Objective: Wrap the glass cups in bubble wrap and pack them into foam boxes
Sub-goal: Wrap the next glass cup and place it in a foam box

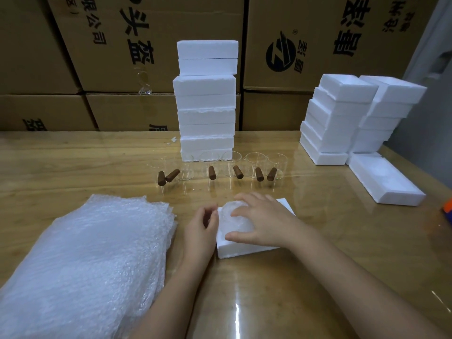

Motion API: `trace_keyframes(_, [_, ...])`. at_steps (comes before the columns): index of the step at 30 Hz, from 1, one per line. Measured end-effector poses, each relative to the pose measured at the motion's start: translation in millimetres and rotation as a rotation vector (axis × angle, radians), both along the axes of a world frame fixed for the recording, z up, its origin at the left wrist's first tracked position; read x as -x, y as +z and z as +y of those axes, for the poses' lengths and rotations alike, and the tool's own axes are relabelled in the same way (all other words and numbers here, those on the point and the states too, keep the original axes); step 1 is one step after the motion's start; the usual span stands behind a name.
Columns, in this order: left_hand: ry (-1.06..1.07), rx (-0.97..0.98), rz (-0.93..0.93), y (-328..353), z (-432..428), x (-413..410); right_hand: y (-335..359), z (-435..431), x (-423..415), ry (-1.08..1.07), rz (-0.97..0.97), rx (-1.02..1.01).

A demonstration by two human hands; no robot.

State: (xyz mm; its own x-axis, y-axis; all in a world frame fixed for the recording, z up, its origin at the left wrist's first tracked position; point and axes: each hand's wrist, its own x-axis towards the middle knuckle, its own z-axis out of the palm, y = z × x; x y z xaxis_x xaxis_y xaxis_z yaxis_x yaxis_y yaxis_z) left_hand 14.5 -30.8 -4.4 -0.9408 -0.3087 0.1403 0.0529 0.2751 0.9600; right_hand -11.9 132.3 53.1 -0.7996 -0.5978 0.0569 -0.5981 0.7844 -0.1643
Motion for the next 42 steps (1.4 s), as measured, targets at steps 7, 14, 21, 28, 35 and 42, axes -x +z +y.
trace_keyframes(7, [-0.002,0.031,0.000,-0.5,-1.6,-0.3,4.5,-18.4,5.2,-0.028,-0.032,-0.110])
trace_keyframes(14, [-0.009,0.021,0.001,2.2,-1.6,-1.8,15.5,5.0,4.3,-0.014,-0.135,0.085])
trace_keyframes(21, [-0.005,0.031,-0.016,1.2,-1.3,-0.3,10.4,-2.9,-1.7,-0.050,-0.126,-0.103])
trace_keyframes(28, [0.005,0.115,-0.039,3.6,-2.2,-3.7,11.1,-5.7,-0.3,-0.061,-0.147,-0.099])
trace_keyframes(35, [0.036,0.184,-0.117,9.3,-4.4,-5.0,10.5,7.7,-2.0,-0.117,-0.054,0.013])
trace_keyframes(42, [0.021,0.195,-0.102,10.3,-1.4,-7.8,1.6,-5.0,-5.4,-0.130,-0.028,-0.115])
